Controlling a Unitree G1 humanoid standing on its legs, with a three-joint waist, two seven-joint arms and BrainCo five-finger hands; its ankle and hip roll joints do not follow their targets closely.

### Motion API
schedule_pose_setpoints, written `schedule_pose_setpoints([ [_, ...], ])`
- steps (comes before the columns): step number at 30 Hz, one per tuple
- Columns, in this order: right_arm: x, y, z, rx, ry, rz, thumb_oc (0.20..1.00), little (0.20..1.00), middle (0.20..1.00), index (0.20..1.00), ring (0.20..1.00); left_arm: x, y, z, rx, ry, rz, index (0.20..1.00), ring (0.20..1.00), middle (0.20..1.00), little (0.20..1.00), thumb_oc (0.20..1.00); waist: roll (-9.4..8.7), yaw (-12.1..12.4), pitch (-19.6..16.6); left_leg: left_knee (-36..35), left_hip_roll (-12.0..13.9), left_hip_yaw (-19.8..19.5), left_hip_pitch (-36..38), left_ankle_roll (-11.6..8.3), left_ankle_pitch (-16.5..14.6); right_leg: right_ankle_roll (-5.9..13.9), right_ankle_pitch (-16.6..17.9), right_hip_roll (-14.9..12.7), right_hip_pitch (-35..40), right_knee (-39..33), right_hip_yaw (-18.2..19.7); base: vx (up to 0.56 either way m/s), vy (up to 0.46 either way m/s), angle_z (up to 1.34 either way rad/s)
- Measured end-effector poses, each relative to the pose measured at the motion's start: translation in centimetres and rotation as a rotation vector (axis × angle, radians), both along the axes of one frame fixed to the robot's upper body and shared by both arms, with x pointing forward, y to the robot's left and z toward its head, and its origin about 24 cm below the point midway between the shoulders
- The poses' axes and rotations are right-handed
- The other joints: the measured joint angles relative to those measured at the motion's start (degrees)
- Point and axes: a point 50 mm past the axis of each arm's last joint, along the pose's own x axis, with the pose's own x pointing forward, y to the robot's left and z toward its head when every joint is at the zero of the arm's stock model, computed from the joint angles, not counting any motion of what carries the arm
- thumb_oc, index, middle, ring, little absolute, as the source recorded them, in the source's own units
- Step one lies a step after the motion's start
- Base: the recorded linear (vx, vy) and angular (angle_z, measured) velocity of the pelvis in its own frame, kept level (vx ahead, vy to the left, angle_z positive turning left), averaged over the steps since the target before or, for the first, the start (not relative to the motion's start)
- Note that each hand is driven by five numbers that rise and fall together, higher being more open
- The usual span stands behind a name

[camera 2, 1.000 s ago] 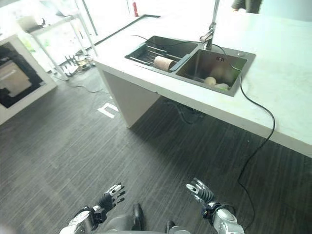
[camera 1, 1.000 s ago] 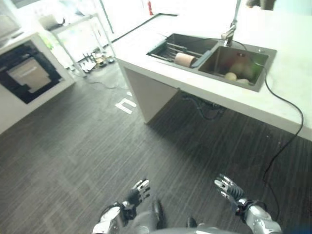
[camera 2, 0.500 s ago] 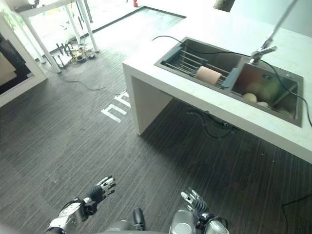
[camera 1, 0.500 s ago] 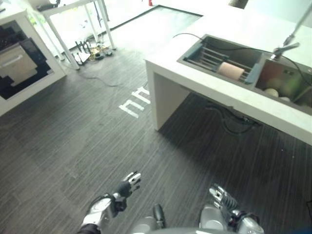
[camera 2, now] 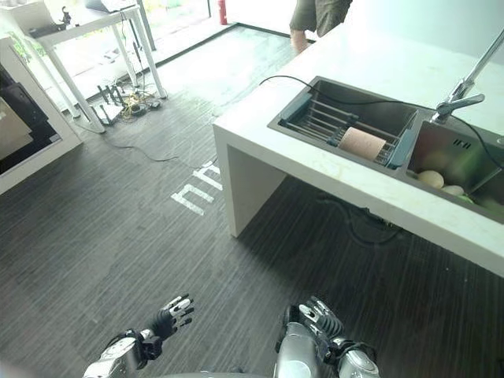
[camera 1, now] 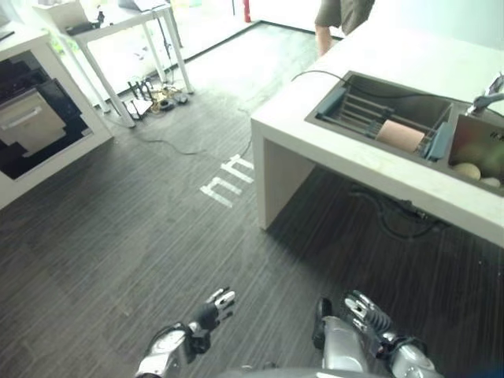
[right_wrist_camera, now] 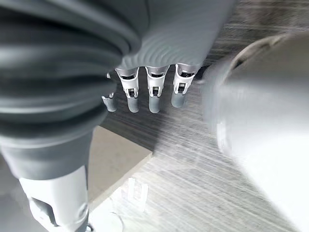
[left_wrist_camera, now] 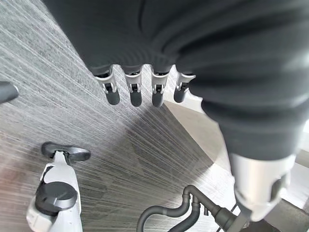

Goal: Place the dishes in the dishwasher.

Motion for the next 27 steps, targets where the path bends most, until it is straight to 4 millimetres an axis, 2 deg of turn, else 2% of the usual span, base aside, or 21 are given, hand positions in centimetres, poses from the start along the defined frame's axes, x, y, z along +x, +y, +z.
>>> schedule_pose_setpoints([
  [1, 0.0, 0.1, 0.0, 0.002, 0.002, -0.001, 1.0, 1.0, 1.0, 1.0, 1.0, -0.1, -0.1, -0.1, -0.002, 0.005, 0.0, 1.0, 1.0, 1.0, 1.0, 1.0, -0.22, 0.0, -0.2, 0.4, 0.5, -0.1, 0.7, -0.99, -0.6, -1.59, -0.9, 1.3, 2.5, -1.8, 0.0, 0.23, -0.161, -0.11],
  [2, 0.1, -0.1, 0.0, -0.003, 0.001, -0.002, 1.0, 1.0, 1.0, 1.0, 1.0, -0.1, -0.4, -0.2, -0.011, 0.008, 0.002, 1.0, 1.0, 1.0, 1.0, 1.0, 0.5, -0.1, -0.2, 1.3, 1.8, -0.1, 1.0, -1.93, -1.2, -5.41, -0.8, 3.1, 3.9, -3.7, -0.2, 0.22, -0.157, -0.16],
  [5, 0.3, -0.2, 0.2, -0.009, -0.007, 0.003, 1.0, 1.0, 1.0, 1.0, 1.0, 0.0, -0.9, -0.3, -0.02, 0.01, 0.006, 1.0, 1.0, 1.0, 1.0, 1.0, 1.07, 0.0, -0.2, 10.3, 4.9, -1.1, -0.1, -2.68, -1.4, -7.78, -2.1, 6.9, 8.8, -7.7, 0.3, 0.2, -0.149, -0.37],
  [7, 0.1, -1.5, 0.4, -0.046, 0.0, 0.006, 1.0, 1.0, 1.0, 1.0, 1.0, 0.4, -1.9, -0.3, -0.047, 0.002, 0.007, 1.0, 1.0, 1.0, 1.0, 1.0, 2.17, 0.0, -1.1, 19.0, 6.3, -3.0, -2.7, -3.61, -0.8, -9.68, -3.4, 8.6, 11.1, -10.1, 1.1, 0.17, -0.131, -0.38],
  [8, 0.1, -2.2, 0.6, -0.07, -0.001, 0.008, 1.0, 1.0, 1.0, 1.0, 1.0, 0.8, -2.5, -0.2, -0.064, -0.006, 0.006, 1.0, 1.0, 1.0, 1.0, 1.0, 2.6, 0.0, -1.4, 24.1, 6.7, -4.5, -4.9, -5.83, 0.6, -10.07, -3.5, 8.8, 11.6, -10.8, 2.0, 0.21, -0.157, -0.54],
  [9, 0.3, -3.2, 1.0, -0.099, -0.005, 0.01, 1.0, 1.0, 1.0, 1.0, 1.0, 1.2, -3.4, -0.1, -0.087, -0.019, 0.004, 1.0, 1.0, 1.0, 1.0, 1.0, 3.24, -0.1, -1.9, 32.5, 6.6, -8.5, -9.8, -10.96, 4.5, -11.75, -3.3, 9.4, 12.2, -11.3, 3.5, 0.25, -0.16, -0.78],
  [10, 0.5, -3.6, 1.1, -0.111, -0.008, 0.011, 1.0, 1.0, 1.0, 1.0, 1.0, 1.2, -3.7, -0.3, -0.093, -0.017, 0.006, 1.0, 1.0, 1.0, 1.0, 1.0, 2.86, -0.1, -1.7, 43.7, 5.5, -12.3, -16.9, -12.57, 6.8, -13.24, -3.5, 9.7, 12.4, -11.6, 5.7, 0.25, -0.106, -0.74],
  [11, 0.5, -3.5, 1.1, -0.106, -0.007, 0.016, 1.0, 1.0, 1.0, 1.0, 1.0, 1.3, -3.6, -0.3, -0.09, -0.015, 0.006, 1.0, 1.0, 1.0, 1.0, 1.0, 2.04, -0.1, -1.7, 47.0, 4.4, -12.4, -20.9, -12.32, 6.6, -13.77, -3.9, 9.5, 12.6, -11.8, 6.5, 0.22, 0.011, -0.54],
  [12, 0.2, -3.4, 0.8, -0.099, 0.007, 0.014, 1.0, 1.0, 1.0, 1.0, 1.0, 1.3, -3.3, -0.3, -0.086, -0.017, 0.004, 1.0, 1.0, 1.0, 1.0, 1.0, 1.03, 0.0, -1.4, 47.3, 3.8, -12.3, -24.5, -10.33, 5.5, -13.85, -3.8, 9.7, 13.9, -13.2, 6.8, 0.19, 0.108, -0.42],
  [13, -0.2, -3.1, 0.3, -0.086, 0.031, 0.014, 1.0, 1.0, 1.0, 1.0, 1.0, 1.1, -3.0, -0.3, -0.078, -0.011, 0.003, 1.0, 1.0, 1.0, 1.0, 1.0, -0.43, 0.6, -1.4, 39.9, 2.8, -11.4, -25.2, -6.84, 3.4, -13.52, -3.4, 9.9, 15.8, -15.4, 8.2, 0.26, 0.215, -0.58],
  [14, 0.0, -2.9, 0.2, -0.078, 0.033, 0.017, 1.0, 1.0, 1.0, 1.0, 1.0, 0.5, -2.6, -0.5, -0.072, 0.005, 0.007, 1.0, 1.0, 1.0, 1.0, 1.0, -0.71, 0.7, -1.3, 31.2, 2.6, -11.5, -25.4, -5.73, 2.8, -12.98, -2.8, 11.0, 17.6, -17.6, 9.6, 0.27, 0.237, -0.82],
  [15, 0.2, -2.5, 0.1, -0.072, 0.036, 0.033, 1.0, 1.0, 1.0, 1.0, 1.0, 0.0, -2.4, -0.7, -0.066, 0.016, 0.011, 1.0, 1.0, 1.0, 1.0, 1.0, -0.59, 0.8, -1.4, 23.2, 2.8, -12.0, -24.5, -5.62, 2.9, -12.8, -2.9, 12.2, 18.9, -18.8, 11.2, 0.25, 0.238, -0.97],
  [17, 1.0, -1.6, 0.3, -0.072, 0.024, 0.09, 1.0, 1.0, 1.0, 1.0, 1.0, -1.0, -1.7, -0.9, -0.063, 0.037, 0.033, 1.0, 1.0, 1.0, 1.0, 1.0, 0.05, 2.6, -1.5, 2.2, 2.9, -18.4, -20.2, -5.74, 5.8, -11.13, -2.6, 14.7, 20.4, -21.8, 16.6, 0.14, 0.166, -1.36],
  [18, 1.4, -1.2, 0.3, -0.069, 0.016, 0.106, 1.0, 1.0, 1.0, 1.0, 1.0, -1.4, -1.2, -1.1, -0.058, 0.054, 0.044, 1.0, 1.0, 1.0, 1.0, 1.0, 0.77, 2.9, -0.8, -2.6, 4.3, -21.1, -20.8, -7.37, 9.0, -12.7, -1.2, 15.9, 21.3, -22.5, 17.4, 0.1, 0.143, -1.25],
  [19, 0.9, -1.3, 0.1, -0.071, 0.031, 0.101, 1.0, 1.0, 1.0, 1.0, 1.0, -1.2, -1.3, -1.1, -0.059, 0.048, 0.041, 1.0, 1.0, 1.0, 1.0, 1.0, 0.52, 2.9, -0.3, -0.5, 5.0, -19.5, -21.7, -7.2, 10.2, -12.78, -1.2, 16.0, 21.9, -23.3, 16.8, 0.11, 0.149, -0.93],
  [20, 0.2, -1.4, -0.2, -0.07, 0.049, 0.096, 1.0, 1.0, 1.0, 1.0, 1.0, -1.5, -1.3, -1.2, -0.061, 0.056, 0.041, 1.0, 1.0, 1.0, 1.0, 1.0, 0.26, 3.1, -0.5, 0.6, 6.1, -16.5, -21.4, -7.15, 10.4, -12.82, -1.4, 15.9, 22.8, -23.8, 14.6, 0.07, 0.079, -0.54],
  [22, -0.5, -1.7, -0.4, -0.07, 0.064, 0.079, 1.0, 1.0, 1.0, 1.0, 1.0, -1.7, -1.5, -1.3, -0.068, 0.066, 0.039, 1.0, 1.0, 1.0, 1.0, 1.0, 0.66, 2.0, -0.5, 1.1, 6.8, -14.8, -19.9, -7.36, 10.5, -12.81, -2.1, 15.7, 24.0, -24.5, 13.2, 0.12, 0.129, -0.27],
  [23, -1.1, -1.8, -0.6, -0.067, 0.079, 0.071, 1.0, 1.0, 1.0, 1.0, 1.0, -1.2, -1.5, -1.2, -0.062, 0.052, 0.027, 1.0, 1.0, 1.0, 1.0, 1.0, 1.02, 0.7, -0.4, -2.0, 6.9, -14.2, -16.4, -5.68, 11.9, -11.86, -2.7, 15.5, 24.5, -24.5, 13.1, 0.16, 0.166, -0.01],
  [25, -1.6, -1.8, -0.9, -0.063, 0.092, 0.063, 1.0, 1.0, 1.0, 1.0, 1.0, -1.1, -1.6, -1.2, -0.043, 0.05, -0.001, 1.0, 1.0, 1.0, 1.0, 1.0, 2.06, 0.1, -0.2, -4.1, 7.4, -14.2, -12.3, -4.3, 15.3, -10.56, -3.5, 15.9, 25.6, -24.4, 13.2, 0.1, 0.103, 0.08],
  [26, -2.0, -1.9, -1.2, -0.059, 0.11, 0.042, 1.0, 1.0, 1.0, 1.0, 1.0, -0.7, -1.7, -1.1, -0.038, 0.039, -0.018, 1.0, 1.0, 1.0, 1.0, 1.0, 2.56, -0.3, 0.1, -3.8, 7.4, -14.0, -11.7, -4.91, 14.3, -9.29, -4.5, 15.6, 25.7, -23.1, 12.8, 0.05, 0.055, -0.01],
  [27, -2.0, -2.0, -1.3, -0.054, 0.114, 0.022, 1.0, 1.0, 1.0, 1.0, 1.0, -0.2, -1.8, -0.9, -0.032, 0.018, -0.034, 1.0, 1.0, 1.0, 1.0, 1.0, 3.59, 0.2, 0.7, -3.8, 7.7, -13.6, -11.2, -4.24, 14.0, -7.22, -6.6, 15.2, 23.5, -18.8, 12.7, 0.07, 0.075, -0.07],
])
